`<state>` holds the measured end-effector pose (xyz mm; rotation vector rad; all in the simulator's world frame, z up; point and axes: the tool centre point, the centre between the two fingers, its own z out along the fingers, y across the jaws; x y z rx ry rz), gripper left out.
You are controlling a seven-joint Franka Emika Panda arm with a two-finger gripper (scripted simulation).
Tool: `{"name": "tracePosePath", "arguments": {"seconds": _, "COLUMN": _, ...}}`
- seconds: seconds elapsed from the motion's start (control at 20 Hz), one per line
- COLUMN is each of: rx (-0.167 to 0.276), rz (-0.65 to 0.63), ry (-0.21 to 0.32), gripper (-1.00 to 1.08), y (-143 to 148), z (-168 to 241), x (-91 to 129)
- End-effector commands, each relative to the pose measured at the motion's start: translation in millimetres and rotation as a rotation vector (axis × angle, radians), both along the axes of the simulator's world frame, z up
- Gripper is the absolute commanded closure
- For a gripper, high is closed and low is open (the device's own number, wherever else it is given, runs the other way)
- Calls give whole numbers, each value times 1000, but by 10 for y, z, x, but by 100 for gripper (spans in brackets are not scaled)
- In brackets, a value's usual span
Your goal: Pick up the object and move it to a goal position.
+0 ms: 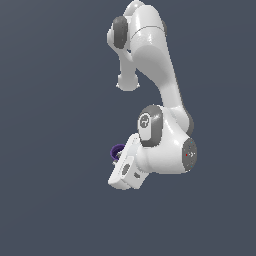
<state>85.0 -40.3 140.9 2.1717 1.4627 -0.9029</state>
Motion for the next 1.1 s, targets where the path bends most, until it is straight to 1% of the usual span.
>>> {"name": "tracePosePath", "arguments": {"seconds": 0.0, "rx": -4, "rz": -11, "ry": -73, "gripper": 108, "y": -90, "z": 367, "x": 146}}
{"name": "tracePosePath", "arguments": {"seconds": 0.15, "rx": -9, "rz": -25, "ry": -161, "gripper": 108, "y": -196, "z": 812, "x": 281}}
{"name": "tracePosePath", "arguments": {"seconds": 0.3, "rx": -14, "rz": -38, "ry": -245, "gripper": 108, "y": -297, "z": 1251, "x": 372}}
{"name": "tracePosePath", "arguments": {"seconds": 0.5, "rx": -19, "rz": -54, "ry": -357, "gripper": 108, "y": -427, "z": 1837, "x": 429}}
{"name": "tracePosePath", "arguments": {"seconds": 0.6, "rx": -22, "rz": -61, "ry": -402, "gripper": 108, "y": -479, "z": 2078, "x": 432}}
{"name": "tracePosePath", "arguments": {"seconds": 0.8, "rx": -25, "rz": -71, "ry": -470, "gripper": 108, "y": -554, "z": 2439, "x": 413}}
{"name": "tracePosePath", "arguments": {"seconds": 1.05, "rx": -27, "rz": -79, "ry": -519, "gripper": 108, "y": -605, "z": 2696, "x": 380}}
